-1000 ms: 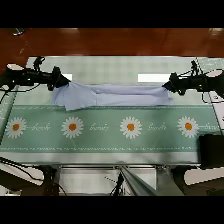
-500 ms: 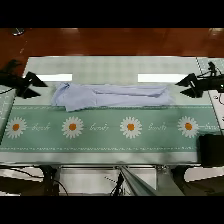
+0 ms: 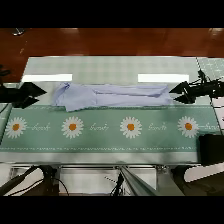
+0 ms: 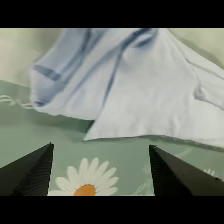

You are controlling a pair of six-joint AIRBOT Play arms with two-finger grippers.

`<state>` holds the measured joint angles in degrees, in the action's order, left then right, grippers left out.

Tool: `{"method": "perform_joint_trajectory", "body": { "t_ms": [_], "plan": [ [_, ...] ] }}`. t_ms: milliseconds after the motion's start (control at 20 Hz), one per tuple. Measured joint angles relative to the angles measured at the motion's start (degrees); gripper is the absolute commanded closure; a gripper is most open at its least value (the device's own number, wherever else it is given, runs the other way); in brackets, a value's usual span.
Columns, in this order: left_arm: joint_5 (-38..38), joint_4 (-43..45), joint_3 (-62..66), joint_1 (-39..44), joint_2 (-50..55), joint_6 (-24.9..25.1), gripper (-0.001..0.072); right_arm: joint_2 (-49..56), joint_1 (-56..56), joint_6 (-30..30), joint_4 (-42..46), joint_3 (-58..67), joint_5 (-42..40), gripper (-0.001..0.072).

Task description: Fold the shirts.

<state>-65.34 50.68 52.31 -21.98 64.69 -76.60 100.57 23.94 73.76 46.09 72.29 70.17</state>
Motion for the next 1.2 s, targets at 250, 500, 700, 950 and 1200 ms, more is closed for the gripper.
{"method": "perform_joint_trajectory", "body": {
  "t_ms": [250,500,700,950,1200],
  "plan": [
    [7.3,-3.8,-2.7,12.8,-0.8,1.8,0.0008,1.6,-6.1,-1.3,-1.9,0.1,-0.1,0.0471],
    [12.4,-6.2,-3.0,23.8,2.6,2.3,0.0688,0.3,-8.1,-3.3,-1.7,0.9,4.2,0.0687],
    [14.1,-7.5,-2.5,30.5,4.7,2.4,0.0691,-8.4,-6.3,-3.7,2.4,-0.5,7.0,0.0686],
    [15.5,-5.8,2.3,38.7,9.9,-1.9,0.0691,-29.6,-4.6,-4.5,6.5,-9.8,8.0,0.0686],
    [15.7,-4.4,16.3,49.2,22.5,-4.8,0.0691,-50.5,-4.2,-1.2,7.6,-18.5,8.9,0.0686]
  ]
}}
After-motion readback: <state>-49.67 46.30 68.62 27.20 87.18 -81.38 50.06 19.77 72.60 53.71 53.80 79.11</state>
